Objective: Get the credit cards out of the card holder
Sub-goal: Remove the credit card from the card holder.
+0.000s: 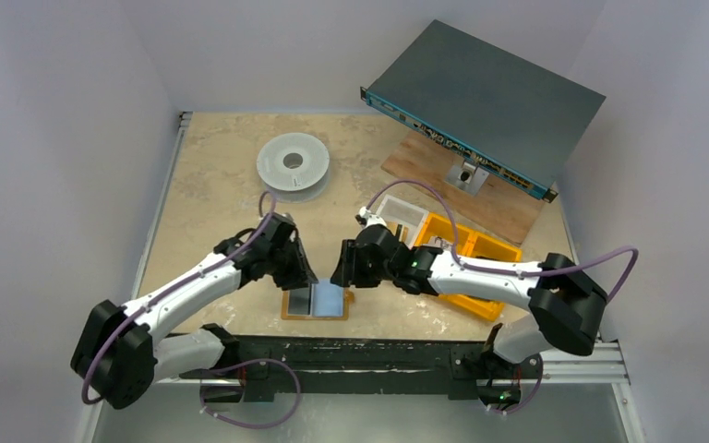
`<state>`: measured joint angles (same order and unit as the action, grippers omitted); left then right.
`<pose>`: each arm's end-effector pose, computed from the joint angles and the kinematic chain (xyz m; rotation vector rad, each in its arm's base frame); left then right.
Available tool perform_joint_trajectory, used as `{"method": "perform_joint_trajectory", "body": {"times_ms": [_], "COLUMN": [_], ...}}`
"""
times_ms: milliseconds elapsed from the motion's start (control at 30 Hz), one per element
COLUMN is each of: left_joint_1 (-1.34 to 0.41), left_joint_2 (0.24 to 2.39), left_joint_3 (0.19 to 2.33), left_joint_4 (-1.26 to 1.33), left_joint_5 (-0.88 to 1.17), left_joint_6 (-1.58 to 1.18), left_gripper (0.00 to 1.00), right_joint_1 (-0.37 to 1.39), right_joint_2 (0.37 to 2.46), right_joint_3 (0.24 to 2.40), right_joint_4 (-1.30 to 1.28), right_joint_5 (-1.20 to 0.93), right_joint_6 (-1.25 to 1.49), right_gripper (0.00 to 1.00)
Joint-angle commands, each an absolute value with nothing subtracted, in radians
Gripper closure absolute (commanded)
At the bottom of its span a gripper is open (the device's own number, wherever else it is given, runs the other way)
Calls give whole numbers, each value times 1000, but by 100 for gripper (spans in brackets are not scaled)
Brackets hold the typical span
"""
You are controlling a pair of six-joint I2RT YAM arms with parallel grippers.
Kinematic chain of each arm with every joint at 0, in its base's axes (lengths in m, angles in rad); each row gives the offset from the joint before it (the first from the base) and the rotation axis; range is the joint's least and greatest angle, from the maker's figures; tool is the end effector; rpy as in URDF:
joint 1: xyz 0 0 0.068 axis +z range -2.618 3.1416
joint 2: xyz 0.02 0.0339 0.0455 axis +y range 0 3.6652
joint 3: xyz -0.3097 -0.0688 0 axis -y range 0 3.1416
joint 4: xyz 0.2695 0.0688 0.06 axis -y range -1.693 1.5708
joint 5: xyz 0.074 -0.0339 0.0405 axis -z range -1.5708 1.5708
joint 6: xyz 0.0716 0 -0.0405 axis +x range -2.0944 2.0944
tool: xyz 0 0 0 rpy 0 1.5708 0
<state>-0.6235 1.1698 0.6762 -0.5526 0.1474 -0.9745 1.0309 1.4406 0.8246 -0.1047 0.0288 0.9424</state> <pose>0.1866 -0.1472 0.1984 -0.4341 2.7662 -0.6828 0.1785 0.2938 0.2178 -0.0941 2.4935 0.9223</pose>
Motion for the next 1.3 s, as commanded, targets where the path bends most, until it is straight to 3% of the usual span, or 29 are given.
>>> {"method": "perform_joint_trajectory", "body": {"times_ms": [0, 533, 833, 1267], "left_joint_1": [-497, -436, -434, -436], "left_joint_2": [1071, 1108, 1138, 1182], "left_joint_3": [629, 572, 540, 498], "left_joint_4": [-663, -636, -582, -538], "left_joint_5": [67, 40, 58, 76], "left_joint_6": [-962, -995, -990, -1001], "left_gripper": [75, 92, 96, 100], "right_joint_1": [1064, 1080, 1077, 1066], "right_joint_2": [1516, 1825, 1848, 1824], "right_joint_3": [915, 1052, 1030, 969], "right_joint_4": [-58, 115, 82, 65], "right_joint_5": [-16, -212, -185, -144], "right_joint_6": [927, 960, 966, 972], "right_gripper": [56, 79, 79, 69]}}
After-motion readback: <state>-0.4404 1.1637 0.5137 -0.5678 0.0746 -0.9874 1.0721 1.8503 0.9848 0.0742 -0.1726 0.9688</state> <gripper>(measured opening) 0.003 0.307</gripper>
